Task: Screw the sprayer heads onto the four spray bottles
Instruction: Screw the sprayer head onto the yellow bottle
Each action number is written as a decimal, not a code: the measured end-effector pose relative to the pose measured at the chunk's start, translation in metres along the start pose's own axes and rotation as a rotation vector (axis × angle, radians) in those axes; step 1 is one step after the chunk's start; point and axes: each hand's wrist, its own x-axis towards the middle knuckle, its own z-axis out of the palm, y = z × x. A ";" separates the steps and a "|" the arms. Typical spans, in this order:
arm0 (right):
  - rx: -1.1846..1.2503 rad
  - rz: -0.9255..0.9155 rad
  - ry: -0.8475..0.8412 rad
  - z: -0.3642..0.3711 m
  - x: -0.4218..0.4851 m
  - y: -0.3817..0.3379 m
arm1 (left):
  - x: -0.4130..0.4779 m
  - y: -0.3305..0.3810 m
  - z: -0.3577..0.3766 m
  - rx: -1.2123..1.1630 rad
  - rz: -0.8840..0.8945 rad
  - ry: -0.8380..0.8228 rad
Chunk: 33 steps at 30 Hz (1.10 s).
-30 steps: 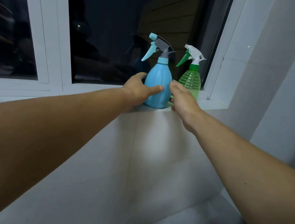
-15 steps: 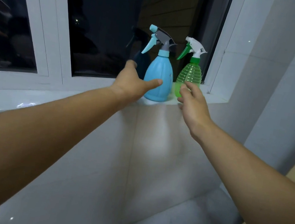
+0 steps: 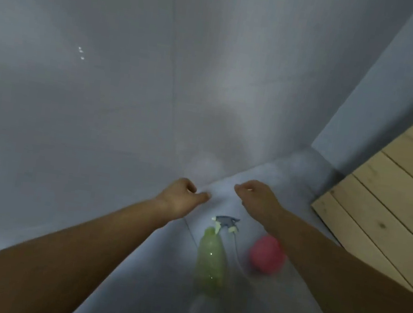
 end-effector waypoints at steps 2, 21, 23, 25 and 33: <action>-0.073 0.060 -0.056 0.018 0.004 0.029 | 0.007 -0.031 0.022 -0.015 -0.138 -0.085; -0.328 0.118 -0.064 0.105 0.065 0.121 | 0.058 -0.120 0.115 -0.025 -0.309 -0.238; -0.317 0.117 -0.077 0.107 0.067 0.121 | 0.061 -0.125 0.117 -0.034 -0.298 -0.226; -0.320 0.124 -0.061 0.110 0.070 0.123 | 0.064 -0.129 0.120 -0.052 -0.299 -0.215; -0.142 0.104 -0.009 0.114 0.082 0.134 | 0.064 -0.137 0.119 -0.141 -0.358 -0.214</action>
